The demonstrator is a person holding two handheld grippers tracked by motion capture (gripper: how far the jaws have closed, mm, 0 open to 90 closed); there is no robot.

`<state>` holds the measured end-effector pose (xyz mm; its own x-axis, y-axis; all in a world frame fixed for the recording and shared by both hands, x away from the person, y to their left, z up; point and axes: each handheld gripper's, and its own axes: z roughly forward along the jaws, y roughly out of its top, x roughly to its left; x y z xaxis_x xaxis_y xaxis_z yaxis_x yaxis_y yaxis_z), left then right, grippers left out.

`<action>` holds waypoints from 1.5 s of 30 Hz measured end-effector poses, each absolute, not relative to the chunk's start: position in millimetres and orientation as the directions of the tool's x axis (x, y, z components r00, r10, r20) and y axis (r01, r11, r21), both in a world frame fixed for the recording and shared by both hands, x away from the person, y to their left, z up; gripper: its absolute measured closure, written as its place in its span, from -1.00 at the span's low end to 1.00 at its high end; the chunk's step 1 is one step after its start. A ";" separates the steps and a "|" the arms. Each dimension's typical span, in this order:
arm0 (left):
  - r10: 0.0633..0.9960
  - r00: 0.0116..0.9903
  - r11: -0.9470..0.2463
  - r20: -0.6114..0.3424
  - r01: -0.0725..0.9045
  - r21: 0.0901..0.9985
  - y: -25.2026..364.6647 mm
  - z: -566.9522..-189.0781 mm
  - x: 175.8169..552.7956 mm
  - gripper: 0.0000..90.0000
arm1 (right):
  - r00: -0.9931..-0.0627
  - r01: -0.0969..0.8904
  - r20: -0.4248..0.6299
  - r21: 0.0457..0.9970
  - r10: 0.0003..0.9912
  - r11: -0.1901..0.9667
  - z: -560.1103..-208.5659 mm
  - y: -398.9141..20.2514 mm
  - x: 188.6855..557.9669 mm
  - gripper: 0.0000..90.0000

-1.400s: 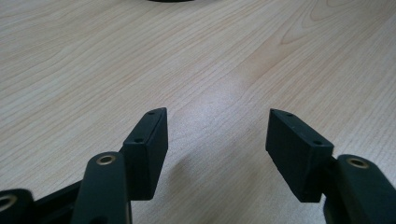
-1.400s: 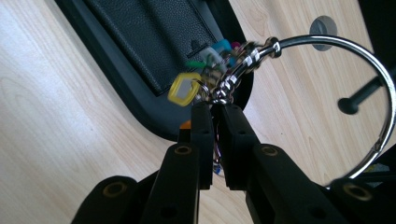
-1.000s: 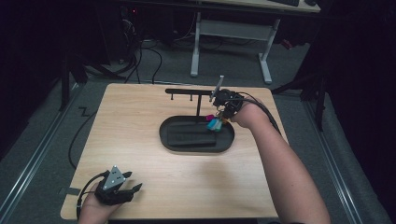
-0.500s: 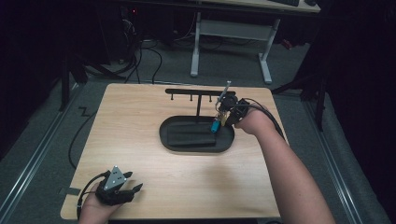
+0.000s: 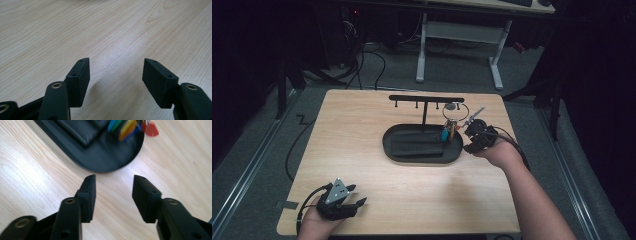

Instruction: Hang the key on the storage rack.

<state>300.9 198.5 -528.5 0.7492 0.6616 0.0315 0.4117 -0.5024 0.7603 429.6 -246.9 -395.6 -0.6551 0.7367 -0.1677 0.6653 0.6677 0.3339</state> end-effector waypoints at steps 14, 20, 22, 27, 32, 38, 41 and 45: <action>0.649 0.761 -0.504 0.027 0.403 0.764 189.2 -529.2 307.1 -0.12 | -0.553 0.697 -0.084 0.498 0.829 0.516 -449.3 -292.7 378.4 -0.31; 0.648 0.761 -0.499 0.027 0.397 0.770 186.0 -527.9 308.1 -0.13 | -0.499 0.649 -0.093 0.619 0.861 0.443 -466.5 -306.5 349.2 -0.41; 0.653 0.757 -0.495 0.025 0.401 0.770 186.1 -528.4 308.6 -0.13 | -0.487 0.641 -0.084 0.641 0.869 0.422 -470.0 -309.1 344.8 -0.43; 0.689 0.724 -0.450 -0.007 0.436 0.779 190.4 -529.2 309.9 -0.19 | -0.441 0.618 -0.012 0.722 0.898 0.313 -496.7 -321.3 318.5 -0.41; 0.714 0.698 -0.401 -0.050 0.466 0.788 196.8 -530.2 306.8 -0.21 | -0.375 0.569 0.001 0.789 0.927 0.230 -516.3 -321.1 291.1 -0.44; 0.729 0.684 -0.396 -0.029 0.457 0.796 194.9 -528.5 300.5 -0.26 | -0.375 0.399 -0.053 0.892 0.926 0.213 -495.8 -313.7 258.6 -0.44; 0.731 0.682 -0.403 -0.017 0.451 0.796 191.5 -529.2 296.5 -0.30 | -0.428 0.476 -0.040 0.839 0.903 0.263 -515.2 -310.7 272.3 -0.49; 0.739 0.673 -0.382 -0.030 0.455 0.804 189.3 -528.0 292.9 -0.31 | -0.438 0.478 -0.024 0.840 0.899 0.256 -517.3 -309.5 275.3 -0.51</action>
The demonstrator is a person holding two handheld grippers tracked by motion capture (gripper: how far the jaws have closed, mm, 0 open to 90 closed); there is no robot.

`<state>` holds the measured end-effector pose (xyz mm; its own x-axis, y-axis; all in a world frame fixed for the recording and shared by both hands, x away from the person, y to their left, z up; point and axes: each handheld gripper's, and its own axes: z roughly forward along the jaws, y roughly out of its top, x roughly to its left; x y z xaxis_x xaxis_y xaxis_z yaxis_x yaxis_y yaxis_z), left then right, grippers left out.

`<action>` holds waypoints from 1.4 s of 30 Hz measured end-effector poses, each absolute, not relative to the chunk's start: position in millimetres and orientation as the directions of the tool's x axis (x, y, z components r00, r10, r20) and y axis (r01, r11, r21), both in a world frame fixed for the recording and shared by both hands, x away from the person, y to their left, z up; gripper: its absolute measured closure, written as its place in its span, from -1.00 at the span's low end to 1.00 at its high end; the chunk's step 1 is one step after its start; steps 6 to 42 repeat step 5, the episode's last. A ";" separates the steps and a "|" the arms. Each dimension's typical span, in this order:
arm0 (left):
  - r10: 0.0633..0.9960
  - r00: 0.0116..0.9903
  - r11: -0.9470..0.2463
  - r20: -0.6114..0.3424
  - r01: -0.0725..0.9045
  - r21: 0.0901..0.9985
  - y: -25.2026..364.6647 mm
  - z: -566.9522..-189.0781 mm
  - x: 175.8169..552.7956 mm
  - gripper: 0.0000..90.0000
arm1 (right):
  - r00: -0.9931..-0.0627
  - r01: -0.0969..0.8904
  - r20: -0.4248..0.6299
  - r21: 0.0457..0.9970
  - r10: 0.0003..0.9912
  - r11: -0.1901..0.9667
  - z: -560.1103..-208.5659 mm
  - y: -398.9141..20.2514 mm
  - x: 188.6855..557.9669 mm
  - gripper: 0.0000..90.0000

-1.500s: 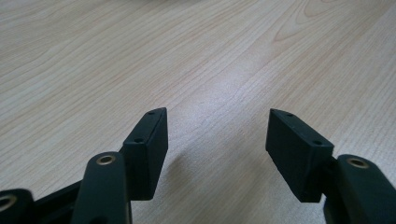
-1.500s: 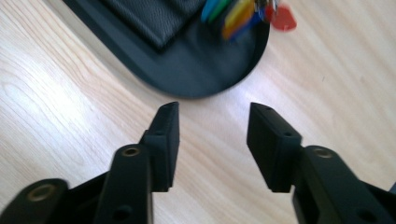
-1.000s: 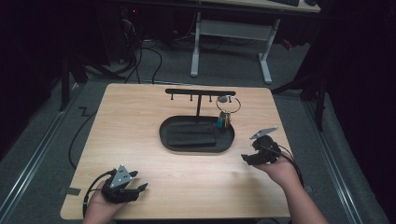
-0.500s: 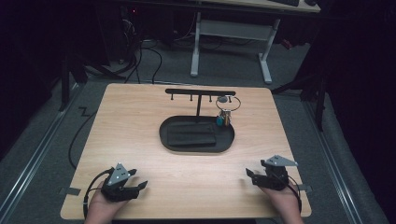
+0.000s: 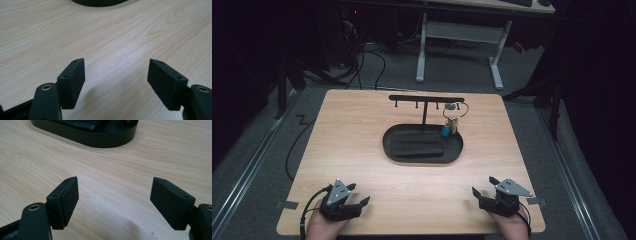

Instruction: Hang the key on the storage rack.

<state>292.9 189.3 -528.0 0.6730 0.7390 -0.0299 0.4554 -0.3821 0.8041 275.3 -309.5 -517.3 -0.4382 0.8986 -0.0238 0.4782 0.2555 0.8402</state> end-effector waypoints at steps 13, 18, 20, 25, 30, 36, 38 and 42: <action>0.731 0.680 -0.355 -0.049 0.441 0.824 191.1 -524.9 292.0 -0.26 | -0.448 0.449 -0.048 0.852 0.893 0.271 -514.2 -305.4 273.3 -0.52; 0.731 0.680 -0.355 -0.049 0.441 0.824 191.1 -524.9 292.0 -0.26 | -0.448 0.449 -0.048 0.852 0.893 0.271 -514.2 -305.4 273.3 -0.52; 0.731 0.680 -0.355 -0.049 0.441 0.824 191.1 -524.9 292.0 -0.26 | -0.448 0.449 -0.048 0.852 0.893 0.271 -514.2 -305.4 273.3 -0.52; 0.731 0.680 -0.355 -0.049 0.441 0.824 191.1 -524.9 292.0 -0.26 | -0.448 0.449 -0.048 0.852 0.893 0.271 -514.2 -305.4 273.3 -0.52; 0.731 0.680 -0.355 -0.049 0.441 0.824 191.1 -524.9 292.0 -0.26 | -0.448 0.449 -0.048 0.852 0.893 0.271 -514.2 -305.4 273.3 -0.52; 0.731 0.680 -0.355 -0.049 0.441 0.824 191.1 -524.9 292.0 -0.26 | -0.448 0.449 -0.048 0.852 0.893 0.271 -514.2 -305.4 273.3 -0.52; 0.731 0.680 -0.355 -0.049 0.441 0.824 191.1 -524.9 292.0 -0.26 | -0.448 0.449 -0.048 0.852 0.893 0.271 -514.2 -305.4 273.3 -0.52; 0.731 0.680 -0.355 -0.049 0.441 0.824 191.1 -524.9 292.0 -0.26 | -0.448 0.449 -0.048 0.852 0.893 0.271 -514.2 -305.4 273.3 -0.52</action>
